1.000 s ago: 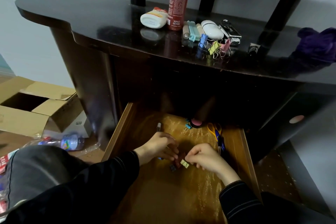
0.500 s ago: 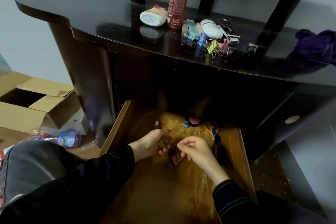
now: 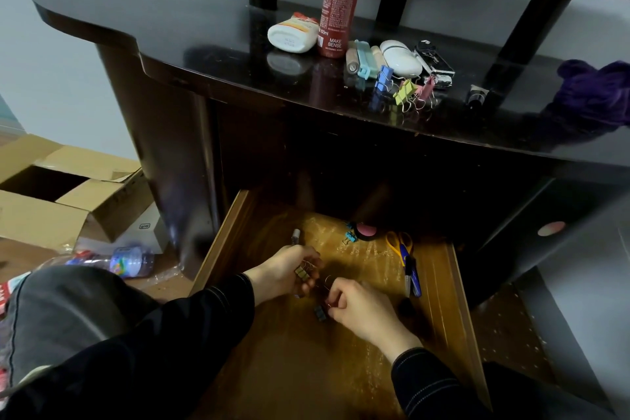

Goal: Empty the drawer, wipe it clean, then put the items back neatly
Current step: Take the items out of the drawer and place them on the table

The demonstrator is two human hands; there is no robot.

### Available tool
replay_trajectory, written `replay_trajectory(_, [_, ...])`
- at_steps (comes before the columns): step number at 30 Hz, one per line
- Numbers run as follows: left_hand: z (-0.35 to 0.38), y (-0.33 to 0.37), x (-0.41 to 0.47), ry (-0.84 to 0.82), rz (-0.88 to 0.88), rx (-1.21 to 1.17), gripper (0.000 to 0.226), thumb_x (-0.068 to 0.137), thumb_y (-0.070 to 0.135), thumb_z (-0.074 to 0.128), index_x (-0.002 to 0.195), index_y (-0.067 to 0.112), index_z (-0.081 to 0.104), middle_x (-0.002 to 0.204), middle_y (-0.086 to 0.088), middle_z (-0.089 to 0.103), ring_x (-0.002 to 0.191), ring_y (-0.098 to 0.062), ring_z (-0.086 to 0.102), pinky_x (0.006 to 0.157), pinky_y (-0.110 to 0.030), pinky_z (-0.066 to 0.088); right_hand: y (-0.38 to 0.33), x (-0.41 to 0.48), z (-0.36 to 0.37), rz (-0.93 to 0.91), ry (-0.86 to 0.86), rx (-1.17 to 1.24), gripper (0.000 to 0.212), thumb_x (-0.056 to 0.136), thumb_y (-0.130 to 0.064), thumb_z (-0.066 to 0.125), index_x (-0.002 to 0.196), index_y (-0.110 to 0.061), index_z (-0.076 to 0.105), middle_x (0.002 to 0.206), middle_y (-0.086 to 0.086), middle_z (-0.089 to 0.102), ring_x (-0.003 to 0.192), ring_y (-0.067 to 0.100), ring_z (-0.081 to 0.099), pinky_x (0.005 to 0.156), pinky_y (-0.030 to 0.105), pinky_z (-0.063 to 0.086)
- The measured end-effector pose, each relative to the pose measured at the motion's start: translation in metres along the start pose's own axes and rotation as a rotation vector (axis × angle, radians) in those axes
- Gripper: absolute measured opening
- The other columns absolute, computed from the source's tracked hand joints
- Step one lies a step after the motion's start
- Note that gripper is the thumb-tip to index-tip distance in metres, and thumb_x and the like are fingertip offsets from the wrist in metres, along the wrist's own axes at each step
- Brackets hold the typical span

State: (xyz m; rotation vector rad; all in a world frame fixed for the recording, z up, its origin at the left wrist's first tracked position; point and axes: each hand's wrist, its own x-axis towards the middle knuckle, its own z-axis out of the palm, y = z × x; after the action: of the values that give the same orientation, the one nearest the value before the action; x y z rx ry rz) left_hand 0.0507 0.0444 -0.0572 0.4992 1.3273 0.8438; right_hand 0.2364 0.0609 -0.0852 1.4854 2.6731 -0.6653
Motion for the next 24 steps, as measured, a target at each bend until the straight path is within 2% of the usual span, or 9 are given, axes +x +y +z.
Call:
replay_trajectory(3, [0.0, 0.0, -0.001, 0.005, -0.003, -0.001, 0.018, 0.098, 0.017, 0.05, 0.098, 0.001, 0.058, 0.074, -0.01, 0.051, 0.057, -0.019, 0.046, 0.051, -0.026, 0.037, -0.001, 0.0, 0.003, -0.005, -0.001, -0.044, 0.022, 0.09, -0.044, 0.069, 0.108, -0.034, 0.059, 0.101, -0.013, 0.068, 0.091, 0.01, 0.066, 0.076, 0.03, 0.056])
replay_trajectory(5, [0.0, 0.0, 0.0, 0.007, -0.003, 0.001, 0.019, 0.099, 0.018, 0.05, 0.098, 0.0, 0.058, 0.075, -0.011, 0.051, 0.057, -0.019, 0.047, 0.051, -0.027, 0.038, -0.004, 0.0, 0.006, -0.005, 0.005, -0.045, 0.022, 0.091, -0.043, 0.068, 0.109, -0.032, 0.061, 0.103, -0.011, 0.069, 0.094, 0.012, 0.066, 0.08, 0.033, 0.057])
replay_trajectory(8, [-0.001, -0.001, 0.002, 0.013, -0.009, -0.001, 0.02, 0.098, 0.019, 0.051, 0.098, 0.001, 0.06, 0.076, -0.011, 0.053, 0.057, -0.02, 0.049, 0.052, -0.027, 0.04, -0.008, 0.001, 0.008, 0.008, 0.01, -0.034, 0.016, 0.093, -0.042, 0.065, 0.104, -0.031, 0.065, 0.099, -0.011, 0.07, 0.092, 0.012, 0.066, 0.076, 0.032, 0.055])
replay_trajectory(11, [-0.002, -0.001, 0.002, 0.013, -0.014, -0.01, 0.02, 0.098, 0.019, 0.052, 0.099, 0.0, 0.06, 0.077, -0.012, 0.054, 0.057, -0.02, 0.05, 0.052, -0.027, 0.042, -0.011, 0.001, 0.01, 0.067, -0.028, 0.037, 0.01, 0.092, -0.041, 0.064, 0.092, -0.031, 0.065, 0.081, -0.013, 0.065, 0.077, 0.008, 0.062, 0.063, 0.026, 0.047])
replay_trajectory(13, [-0.003, -0.001, 0.002, 0.02, -0.008, -0.011, 0.02, 0.098, 0.018, 0.052, 0.098, 0.0, 0.061, 0.079, -0.013, 0.054, 0.059, -0.021, 0.05, 0.053, -0.028, 0.043, -0.012, 0.001, 0.009, 0.119, -0.092, 0.177, 0.008, 0.09, -0.035, 0.065, 0.086, -0.028, 0.065, 0.075, -0.01, 0.067, 0.074, 0.009, 0.064, 0.063, 0.027, 0.049])
replay_trajectory(15, [-0.003, -0.001, 0.002, 0.036, 0.0, -0.013, 0.019, 0.098, 0.017, 0.052, 0.096, 0.0, 0.061, 0.079, -0.013, 0.054, 0.059, -0.021, 0.05, 0.053, -0.028, 0.043, -0.014, 0.002, 0.004, 0.159, -0.182, 0.418, 0.005, 0.089, -0.027, 0.066, 0.087, -0.022, 0.068, 0.073, -0.004, 0.07, 0.067, 0.009, 0.065, 0.064, 0.028, 0.052])
replay_trajectory(17, [-0.003, 0.0, 0.002, 0.06, 0.002, -0.01, 0.019, 0.097, 0.016, 0.052, 0.093, 0.001, 0.062, 0.077, -0.012, 0.054, 0.059, -0.021, 0.051, 0.054, -0.027, 0.043, -0.016, 0.001, -0.003, 0.161, -0.238, 0.596, 0.009, 0.089, -0.025, 0.067, 0.088, -0.016, 0.07, 0.07, -0.003, 0.07, 0.055, 0.006, 0.057, 0.053, 0.022, 0.044])
replay_trajectory(20, [-0.003, 0.003, 0.002, 0.088, -0.005, -0.017, 0.017, 0.096, 0.014, 0.054, 0.09, 0.001, 0.063, 0.075, -0.012, 0.055, 0.06, -0.022, 0.051, 0.056, -0.029, 0.044, -0.019, 0.0, -0.012, 0.155, -0.212, 0.797, 0.018, 0.089, -0.027, 0.07, 0.09, -0.009, 0.072, 0.068, -0.003, 0.067, 0.054, 0.007, 0.052, 0.046, 0.019, 0.036])
replay_trajectory(24, [-0.001, 0.001, 0.003, 0.105, -0.028, -0.015, 0.018, 0.096, 0.016, 0.054, 0.089, 0.001, 0.062, 0.08, -0.014, 0.055, 0.064, -0.024, 0.052, 0.057, -0.03, 0.044, -0.02, -0.001, -0.018, 0.132, -0.086, 0.996, 0.012, 0.091, -0.019, 0.069, 0.084, -0.01, 0.071, 0.064, 0.0, 0.059, 0.051, 0.008, 0.046, 0.045, 0.02, 0.033])
